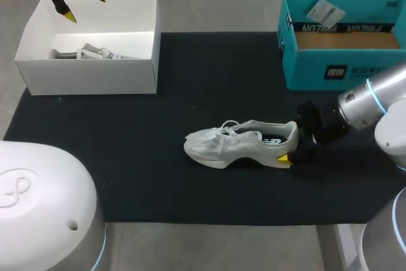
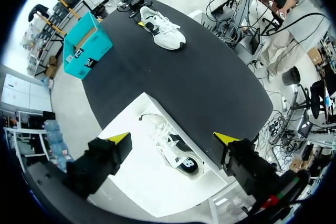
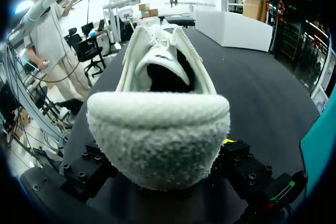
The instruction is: Take the shoe out of the shoebox, open the shoe tongue, remove and reinsert the insole, then place the shoe into the shoebox
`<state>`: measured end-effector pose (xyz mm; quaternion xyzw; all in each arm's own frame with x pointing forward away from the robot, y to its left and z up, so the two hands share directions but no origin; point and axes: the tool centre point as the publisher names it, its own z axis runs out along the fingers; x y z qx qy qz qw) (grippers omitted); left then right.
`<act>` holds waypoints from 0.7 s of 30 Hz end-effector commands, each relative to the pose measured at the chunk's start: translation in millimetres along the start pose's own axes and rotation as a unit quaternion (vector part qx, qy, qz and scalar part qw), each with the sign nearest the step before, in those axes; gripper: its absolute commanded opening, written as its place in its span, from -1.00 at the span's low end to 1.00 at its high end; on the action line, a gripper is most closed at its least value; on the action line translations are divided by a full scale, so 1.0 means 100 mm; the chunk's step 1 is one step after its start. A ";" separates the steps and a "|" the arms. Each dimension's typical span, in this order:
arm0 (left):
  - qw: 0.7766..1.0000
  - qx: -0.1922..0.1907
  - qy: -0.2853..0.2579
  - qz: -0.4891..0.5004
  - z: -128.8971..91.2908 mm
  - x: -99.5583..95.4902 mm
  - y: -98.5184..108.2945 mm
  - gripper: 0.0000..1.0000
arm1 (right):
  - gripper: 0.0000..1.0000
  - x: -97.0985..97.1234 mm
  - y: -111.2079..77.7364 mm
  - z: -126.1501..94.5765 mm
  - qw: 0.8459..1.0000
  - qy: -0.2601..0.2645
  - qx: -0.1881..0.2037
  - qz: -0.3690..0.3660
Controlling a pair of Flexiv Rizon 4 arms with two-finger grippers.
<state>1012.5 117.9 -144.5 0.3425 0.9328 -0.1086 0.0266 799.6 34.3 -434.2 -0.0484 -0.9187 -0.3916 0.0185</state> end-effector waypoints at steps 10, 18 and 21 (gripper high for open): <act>1.000 0.001 0.001 0.000 -0.01 0.00 0.02 1.00 | -1.00 -0.01 -0.01 0.06 1.000 -0.001 0.001 0.000; 0.998 0.004 0.017 -0.054 0.06 -0.04 -0.10 1.00 | -1.00 -0.01 -0.01 0.06 1.000 -0.001 0.001 0.000; 0.989 0.004 0.016 -0.144 0.08 -0.07 -0.22 1.00 | -1.00 -0.01 -0.01 0.06 1.000 -0.001 0.001 0.000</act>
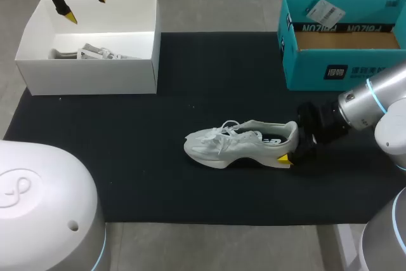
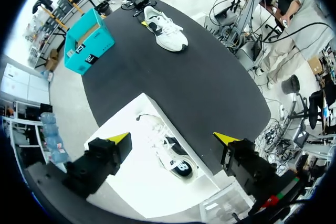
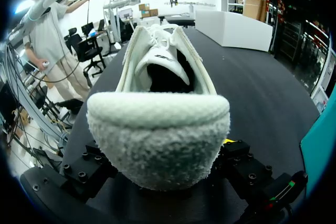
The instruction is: Take the shoe out of the shoebox, open the shoe tongue, remove and reinsert the insole, then place the shoe into the shoebox
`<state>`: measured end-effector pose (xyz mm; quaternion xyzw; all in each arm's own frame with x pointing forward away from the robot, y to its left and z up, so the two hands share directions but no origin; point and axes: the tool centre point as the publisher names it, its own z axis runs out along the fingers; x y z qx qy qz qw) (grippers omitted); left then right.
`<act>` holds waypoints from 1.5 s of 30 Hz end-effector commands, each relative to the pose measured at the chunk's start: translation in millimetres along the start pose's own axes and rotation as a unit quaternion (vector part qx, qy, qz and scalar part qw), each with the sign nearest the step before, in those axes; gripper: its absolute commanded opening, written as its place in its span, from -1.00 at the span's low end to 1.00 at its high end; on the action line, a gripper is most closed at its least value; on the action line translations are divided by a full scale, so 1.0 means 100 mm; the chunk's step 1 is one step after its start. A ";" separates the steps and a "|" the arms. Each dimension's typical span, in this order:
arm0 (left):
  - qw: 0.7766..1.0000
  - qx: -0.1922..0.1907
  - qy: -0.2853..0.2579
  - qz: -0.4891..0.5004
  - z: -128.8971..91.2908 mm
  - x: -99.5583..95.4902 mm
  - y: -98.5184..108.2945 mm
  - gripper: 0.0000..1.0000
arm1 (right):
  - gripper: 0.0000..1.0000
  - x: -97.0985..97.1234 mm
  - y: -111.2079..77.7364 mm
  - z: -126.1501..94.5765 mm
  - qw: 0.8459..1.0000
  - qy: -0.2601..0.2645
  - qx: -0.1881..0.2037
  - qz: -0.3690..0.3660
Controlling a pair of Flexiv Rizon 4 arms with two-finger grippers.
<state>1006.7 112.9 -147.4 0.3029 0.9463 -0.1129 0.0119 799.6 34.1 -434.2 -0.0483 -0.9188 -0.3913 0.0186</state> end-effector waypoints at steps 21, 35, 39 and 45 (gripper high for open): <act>0.873 -0.023 -0.069 -0.482 0.36 0.00 -1.39 1.00 | -1.00 -0.01 -0.01 0.07 1.000 -0.001 0.001 0.000; 0.876 -0.013 -0.039 -0.480 0.98 -0.22 -2.34 1.00 | -1.00 -0.01 -0.01 0.07 1.000 -0.001 0.001 0.000; 0.883 -0.013 -0.021 -0.469 1.13 -0.24 -2.59 1.00 | -1.00 -0.01 -0.01 0.07 1.000 -0.001 0.001 0.000; 0.886 -0.011 0.003 -0.464 1.34 -0.26 -2.84 1.00 | -1.00 -0.01 -0.01 0.07 1.000 -0.001 0.001 0.000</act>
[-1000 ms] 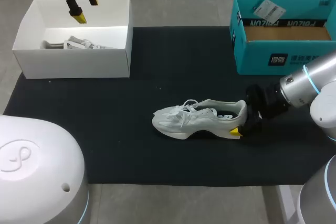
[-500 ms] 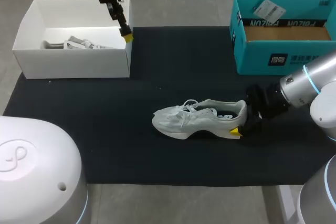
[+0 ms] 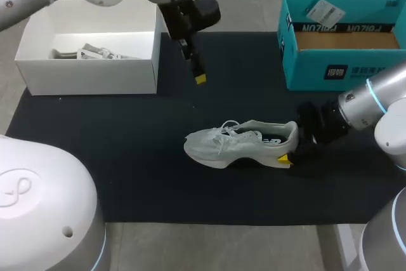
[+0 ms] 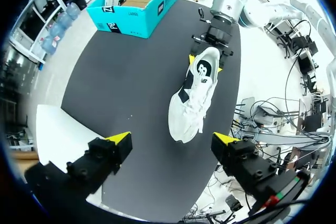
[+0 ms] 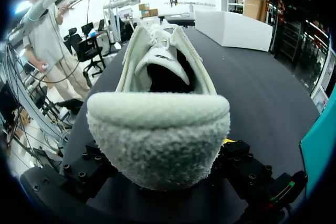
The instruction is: Take the shoe out of the shoebox, open the shoe tongue, remove and reinsert the insole, then place the shoe into the shoebox
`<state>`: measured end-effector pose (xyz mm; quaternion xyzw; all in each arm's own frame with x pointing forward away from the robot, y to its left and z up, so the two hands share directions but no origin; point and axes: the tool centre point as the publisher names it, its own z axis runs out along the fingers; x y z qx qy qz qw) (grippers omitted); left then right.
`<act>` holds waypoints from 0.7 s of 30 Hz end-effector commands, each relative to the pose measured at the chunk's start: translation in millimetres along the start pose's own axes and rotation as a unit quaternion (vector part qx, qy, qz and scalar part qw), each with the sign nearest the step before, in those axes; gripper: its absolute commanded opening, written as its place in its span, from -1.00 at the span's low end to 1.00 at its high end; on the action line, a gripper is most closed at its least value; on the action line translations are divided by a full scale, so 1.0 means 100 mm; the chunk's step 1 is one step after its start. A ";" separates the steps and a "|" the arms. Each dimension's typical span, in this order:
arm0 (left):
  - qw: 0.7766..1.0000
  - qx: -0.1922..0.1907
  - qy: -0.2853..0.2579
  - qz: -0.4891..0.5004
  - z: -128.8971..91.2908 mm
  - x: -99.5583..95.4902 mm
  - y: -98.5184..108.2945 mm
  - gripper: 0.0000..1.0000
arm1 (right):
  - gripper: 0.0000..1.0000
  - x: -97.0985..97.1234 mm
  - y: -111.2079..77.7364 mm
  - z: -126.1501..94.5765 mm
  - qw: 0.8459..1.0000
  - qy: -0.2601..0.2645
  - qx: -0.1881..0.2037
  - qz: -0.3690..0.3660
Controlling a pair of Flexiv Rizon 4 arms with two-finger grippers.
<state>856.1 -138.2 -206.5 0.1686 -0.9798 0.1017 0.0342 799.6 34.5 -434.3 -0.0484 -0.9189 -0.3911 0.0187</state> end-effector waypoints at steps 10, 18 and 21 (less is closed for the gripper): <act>0.999 -0.033 0.018 0.018 0.29 0.20 -0.30 1.00 | -1.00 -0.01 -0.02 0.06 1.000 -0.001 0.000 0.000; 0.999 -0.033 0.018 0.018 0.29 0.20 -0.30 1.00 | -1.00 -0.01 -0.02 0.06 1.000 -0.001 0.000 0.000; 0.999 -0.033 0.018 0.018 0.29 0.20 -0.30 1.00 | -1.00 -0.01 -0.02 0.06 1.000 -0.001 0.000 0.000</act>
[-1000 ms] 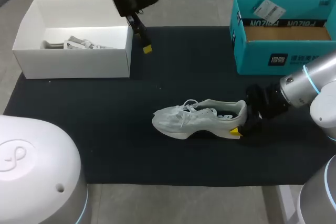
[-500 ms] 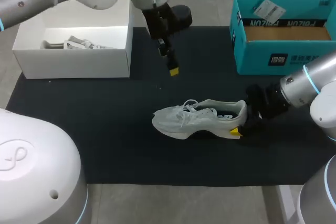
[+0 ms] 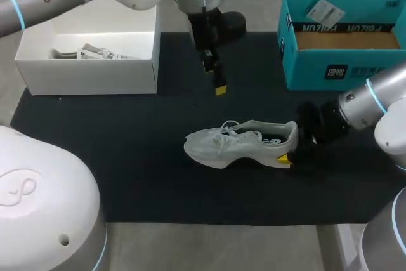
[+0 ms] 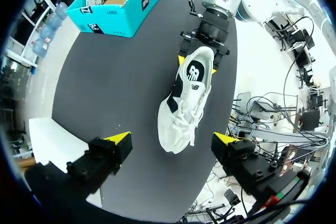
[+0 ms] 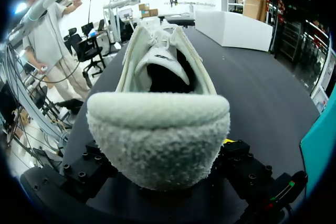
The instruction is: Take the shoe out of the shoebox, open the shoe tongue, remove and reinsert the insole, then place the shoe into the shoebox
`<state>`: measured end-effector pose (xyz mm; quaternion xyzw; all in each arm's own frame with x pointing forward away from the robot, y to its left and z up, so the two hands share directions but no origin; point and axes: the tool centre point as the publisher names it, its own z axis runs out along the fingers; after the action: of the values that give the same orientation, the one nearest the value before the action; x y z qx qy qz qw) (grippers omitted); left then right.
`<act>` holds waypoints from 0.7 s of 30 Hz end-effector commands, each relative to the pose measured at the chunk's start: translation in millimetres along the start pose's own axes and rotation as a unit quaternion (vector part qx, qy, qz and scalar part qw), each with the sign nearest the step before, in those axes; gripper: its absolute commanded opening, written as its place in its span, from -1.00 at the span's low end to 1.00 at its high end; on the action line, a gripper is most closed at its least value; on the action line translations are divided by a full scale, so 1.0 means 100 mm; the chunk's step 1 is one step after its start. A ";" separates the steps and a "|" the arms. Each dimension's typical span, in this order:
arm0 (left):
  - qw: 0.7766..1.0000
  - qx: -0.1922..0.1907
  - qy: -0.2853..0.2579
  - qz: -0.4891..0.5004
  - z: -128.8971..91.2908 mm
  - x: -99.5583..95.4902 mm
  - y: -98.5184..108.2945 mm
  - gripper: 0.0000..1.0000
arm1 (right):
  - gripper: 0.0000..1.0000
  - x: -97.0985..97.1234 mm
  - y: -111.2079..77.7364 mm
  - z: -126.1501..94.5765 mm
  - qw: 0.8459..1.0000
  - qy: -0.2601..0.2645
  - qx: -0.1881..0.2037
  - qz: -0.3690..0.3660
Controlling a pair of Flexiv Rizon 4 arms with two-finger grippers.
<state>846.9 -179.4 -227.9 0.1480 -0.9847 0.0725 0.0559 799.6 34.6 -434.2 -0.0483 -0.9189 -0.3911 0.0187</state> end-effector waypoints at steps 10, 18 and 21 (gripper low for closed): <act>0.979 -0.014 -0.064 -0.193 -0.03 0.07 -0.11 1.00 | -1.00 -0.01 -0.02 0.06 1.000 -0.001 0.000 0.000; 0.894 0.057 -0.136 -0.424 -0.06 0.22 -0.17 1.00 | -1.00 -0.01 -0.02 0.06 1.000 -0.001 0.000 0.000; 0.875 0.061 -0.145 -0.458 0.02 0.31 -0.23 1.00 | -1.00 -0.01 -0.02 0.06 1.000 -0.001 0.000 0.000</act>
<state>836.1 -205.6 -215.3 0.3813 -0.9226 0.0565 0.0129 799.6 34.5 -434.3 -0.0484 -0.9189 -0.3910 0.0186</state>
